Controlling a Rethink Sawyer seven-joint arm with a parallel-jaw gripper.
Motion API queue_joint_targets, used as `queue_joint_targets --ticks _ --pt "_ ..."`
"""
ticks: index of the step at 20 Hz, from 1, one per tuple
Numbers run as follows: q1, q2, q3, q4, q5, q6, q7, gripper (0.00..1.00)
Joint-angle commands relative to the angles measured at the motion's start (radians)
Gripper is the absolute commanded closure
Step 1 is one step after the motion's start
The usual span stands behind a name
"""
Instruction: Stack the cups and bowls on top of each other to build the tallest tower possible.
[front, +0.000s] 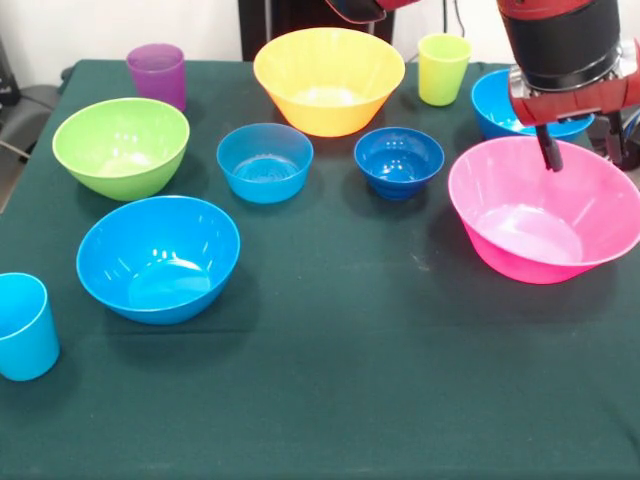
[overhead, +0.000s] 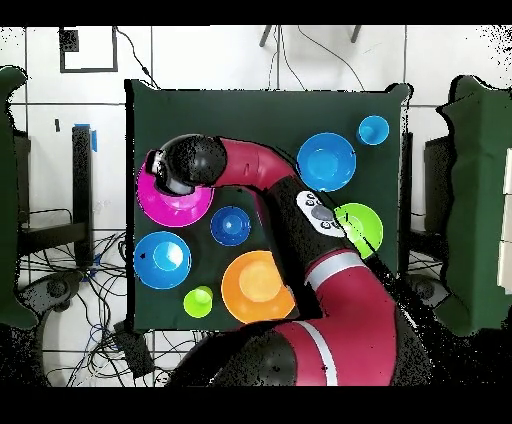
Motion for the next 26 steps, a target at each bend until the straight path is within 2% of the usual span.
queue_joint_targets --ticks 1,5,8,9,10,13,16,18,23,25,26 --pt "0.066 0.024 -0.058 -0.132 -0.074 0.086 -0.005 0.0" --pt "0.181 0.024 -0.194 -0.231 -0.059 0.08 0.185 0.0" --pt "0.312 0.056 -0.361 -0.351 -0.035 0.086 0.386 0.0" --pt "0.348 0.072 -0.409 -0.376 0.004 0.107 0.482 0.0" --pt "0.401 0.097 -0.486 -0.419 0.012 0.063 0.565 0.0" --pt "0.486 0.178 -0.624 -0.552 0.071 0.108 0.748 0.0" --pt "0.508 0.245 -0.649 -0.655 0.172 0.234 0.893 0.0" --pt "0.525 0.303 -0.671 -0.741 0.252 0.346 1.062 0.0" --pt "0.541 0.455 -0.684 -0.959 0.409 0.469 1.41 0.0" --pt "0.547 0.523 -0.717 -1.061 0.436 0.524 1.516 0.0" --pt "0.549 0.544 -0.726 -1.081 0.448 0.533 1.554 0.0"
